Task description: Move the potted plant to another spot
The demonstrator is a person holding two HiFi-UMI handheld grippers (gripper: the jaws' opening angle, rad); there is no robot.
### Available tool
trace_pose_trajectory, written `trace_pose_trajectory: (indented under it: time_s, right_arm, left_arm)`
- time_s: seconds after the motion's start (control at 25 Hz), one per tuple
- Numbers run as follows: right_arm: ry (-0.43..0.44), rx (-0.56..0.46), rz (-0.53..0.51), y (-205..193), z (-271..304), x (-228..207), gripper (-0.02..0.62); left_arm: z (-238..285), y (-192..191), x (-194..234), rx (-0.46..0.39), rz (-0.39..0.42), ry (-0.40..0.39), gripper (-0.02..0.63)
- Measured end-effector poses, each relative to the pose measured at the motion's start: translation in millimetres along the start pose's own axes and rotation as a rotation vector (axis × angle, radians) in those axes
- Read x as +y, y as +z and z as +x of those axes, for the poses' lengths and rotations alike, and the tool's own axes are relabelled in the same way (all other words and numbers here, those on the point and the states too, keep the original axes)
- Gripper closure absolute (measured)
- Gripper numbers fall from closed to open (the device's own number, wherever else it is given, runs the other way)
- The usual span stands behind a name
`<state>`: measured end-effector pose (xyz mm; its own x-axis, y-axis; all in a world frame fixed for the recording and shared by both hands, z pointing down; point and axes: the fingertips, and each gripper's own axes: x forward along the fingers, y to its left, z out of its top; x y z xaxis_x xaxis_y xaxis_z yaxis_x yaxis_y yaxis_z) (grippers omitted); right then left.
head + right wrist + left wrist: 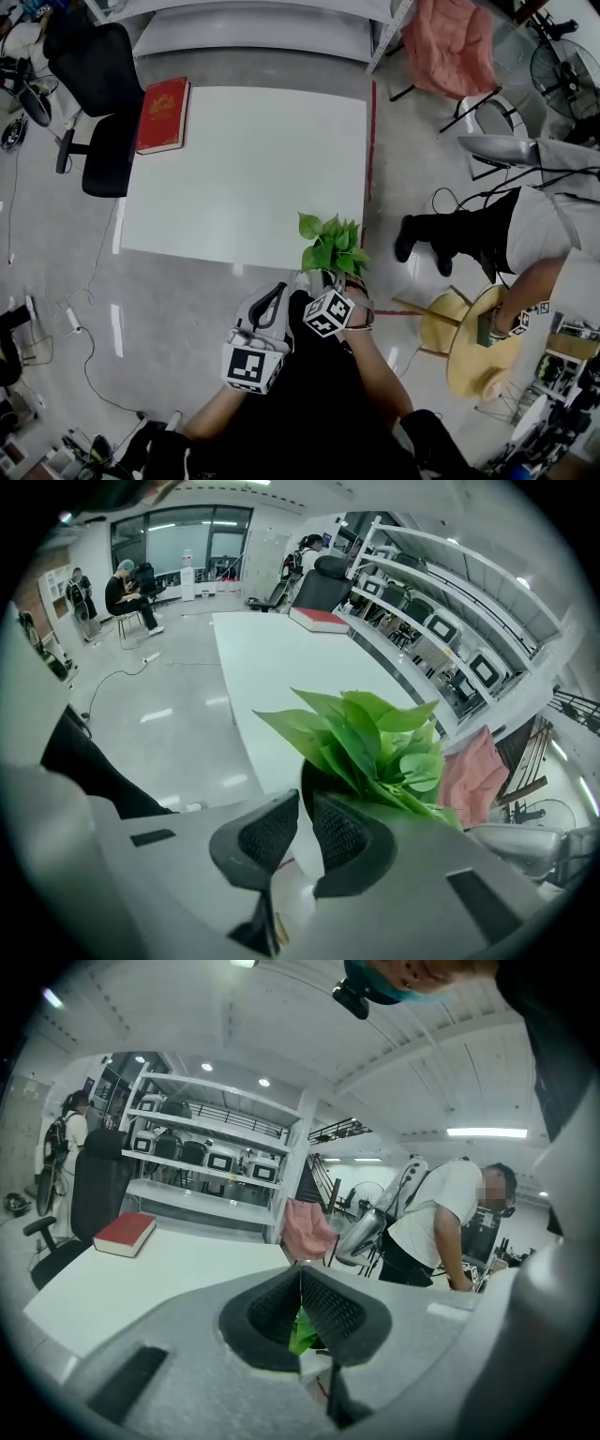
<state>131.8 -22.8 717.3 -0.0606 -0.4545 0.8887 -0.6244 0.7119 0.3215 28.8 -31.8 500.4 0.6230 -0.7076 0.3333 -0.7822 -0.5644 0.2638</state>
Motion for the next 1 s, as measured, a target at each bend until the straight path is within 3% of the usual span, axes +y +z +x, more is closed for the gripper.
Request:
trace_pose_trajectory:
  time_s: [0.52, 1.0]
  right_arm:
    - [0.035, 0.050, -0.157, -1.2, 10.5, 1.5, 0.575]
    - [0.050, 0.031, -0.198, -0.8, 10.5, 0.4, 0.577]
  left_arm:
    - [3.1, 4.9, 10.0, -0.005, -0.018, 0.032, 0.589]
    - [1.0, 8.8, 14.1, -0.024, -0.014, 0.073, 0.589]
